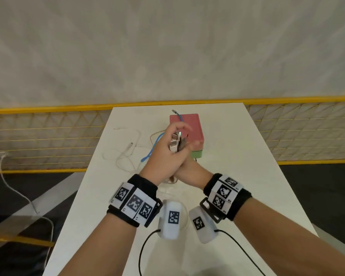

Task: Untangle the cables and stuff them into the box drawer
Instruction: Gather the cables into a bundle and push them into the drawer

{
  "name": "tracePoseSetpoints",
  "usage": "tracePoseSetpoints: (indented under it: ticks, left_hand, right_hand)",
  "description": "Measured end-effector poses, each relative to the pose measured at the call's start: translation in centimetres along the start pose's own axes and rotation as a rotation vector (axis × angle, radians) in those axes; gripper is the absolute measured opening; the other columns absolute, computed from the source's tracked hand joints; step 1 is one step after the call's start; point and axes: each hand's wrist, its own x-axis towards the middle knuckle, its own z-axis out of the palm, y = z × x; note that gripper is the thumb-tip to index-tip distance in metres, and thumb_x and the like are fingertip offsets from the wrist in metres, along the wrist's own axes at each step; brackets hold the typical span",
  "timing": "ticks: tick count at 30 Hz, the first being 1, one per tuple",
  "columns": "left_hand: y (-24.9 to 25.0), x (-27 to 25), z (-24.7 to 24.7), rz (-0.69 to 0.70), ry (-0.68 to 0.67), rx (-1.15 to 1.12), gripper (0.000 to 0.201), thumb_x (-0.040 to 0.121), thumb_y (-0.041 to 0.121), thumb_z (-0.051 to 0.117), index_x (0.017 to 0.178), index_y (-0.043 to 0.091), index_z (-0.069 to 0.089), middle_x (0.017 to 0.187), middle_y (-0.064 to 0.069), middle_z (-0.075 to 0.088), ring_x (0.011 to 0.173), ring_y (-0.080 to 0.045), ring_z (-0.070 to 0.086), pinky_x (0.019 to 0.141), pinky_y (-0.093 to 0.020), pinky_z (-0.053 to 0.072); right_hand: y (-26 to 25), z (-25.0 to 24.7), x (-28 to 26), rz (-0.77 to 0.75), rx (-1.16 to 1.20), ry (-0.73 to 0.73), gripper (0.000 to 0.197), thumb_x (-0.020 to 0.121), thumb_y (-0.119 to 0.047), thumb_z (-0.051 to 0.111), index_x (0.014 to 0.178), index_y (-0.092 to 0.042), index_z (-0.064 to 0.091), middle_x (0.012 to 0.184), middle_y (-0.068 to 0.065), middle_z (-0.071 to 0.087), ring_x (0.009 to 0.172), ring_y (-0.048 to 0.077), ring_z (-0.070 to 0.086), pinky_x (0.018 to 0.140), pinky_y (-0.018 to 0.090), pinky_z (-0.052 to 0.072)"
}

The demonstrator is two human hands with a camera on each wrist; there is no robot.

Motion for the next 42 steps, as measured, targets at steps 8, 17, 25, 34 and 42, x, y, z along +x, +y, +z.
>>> tracePoseSetpoints:
  ticks: [8, 17, 25, 34, 42]
  left_hand:
    - [0.1, 1.2, -0.6, 0.074, 0.039, 0.22, 0.032, 0.104, 0.022, 0.039, 0.079, 0.007, 0.051, 0.07, 0.002, 0.048, 0.068, -0.012, 0.046, 0.066, -0.028, 0.037]
    - [0.5, 1.4, -0.4, 0.199, -0.03, 0.323, 0.02, 0.098, 0.026, 0.053, 0.091, 0.012, 0.064, 0.091, 0.003, 0.055, 0.084, -0.006, 0.055, 0.075, -0.018, 0.04]
    - [-0.9, 1.1, 0.3, 0.237, -0.158, 0.425, 0.023, 0.1, 0.015, 0.035, 0.09, 0.009, 0.055, 0.097, 0.0, 0.047, 0.088, -0.011, 0.048, 0.08, -0.021, 0.039]
    - [-1.6, 1.3, 0.4, 0.281, -0.031, 0.507, 0.036, 0.093, 0.034, 0.052, 0.071, 0.007, 0.055, 0.075, 0.0, 0.046, 0.067, -0.016, 0.048, 0.063, -0.029, 0.041]
    - [-2.1, 3.2, -2.4, 0.005, 0.294, 0.39, 0.036, 0.097, 0.024, 0.05, 0.065, 0.01, 0.054, 0.069, -0.007, 0.054, 0.066, -0.017, 0.05, 0.067, -0.036, 0.045]
  right_hand:
    - [0.0, -0.4, 0.1, 0.163, 0.063, 0.094, 0.031, 0.084, 0.002, 0.046, 0.055, -0.008, 0.048, 0.046, -0.004, 0.05, 0.045, 0.008, 0.044, 0.051, 0.025, 0.036]
    - [-0.6, -1.4, -0.3, 0.173, 0.024, 0.117, 0.021, 0.081, 0.001, 0.045, 0.067, -0.005, 0.059, 0.055, -0.001, 0.062, 0.057, 0.024, 0.057, 0.056, 0.035, 0.045]
    - [-1.1, -1.8, -0.8, 0.247, 0.103, 0.118, 0.005, 0.08, 0.002, 0.048, 0.078, 0.003, 0.053, 0.06, 0.008, 0.048, 0.057, 0.014, 0.047, 0.053, 0.024, 0.04]
    - [-1.7, -2.2, -1.5, 0.182, 0.07, 0.023, 0.019, 0.076, 0.002, 0.062, 0.079, -0.016, 0.056, 0.064, -0.01, 0.056, 0.054, 0.004, 0.051, 0.05, 0.024, 0.042]
    - [-0.1, -4.3, -3.6, 0.133, -0.128, 0.007, 0.029, 0.099, -0.028, 0.045, 0.077, -0.011, 0.052, 0.061, -0.006, 0.042, 0.057, 0.008, 0.041, 0.057, 0.023, 0.038]
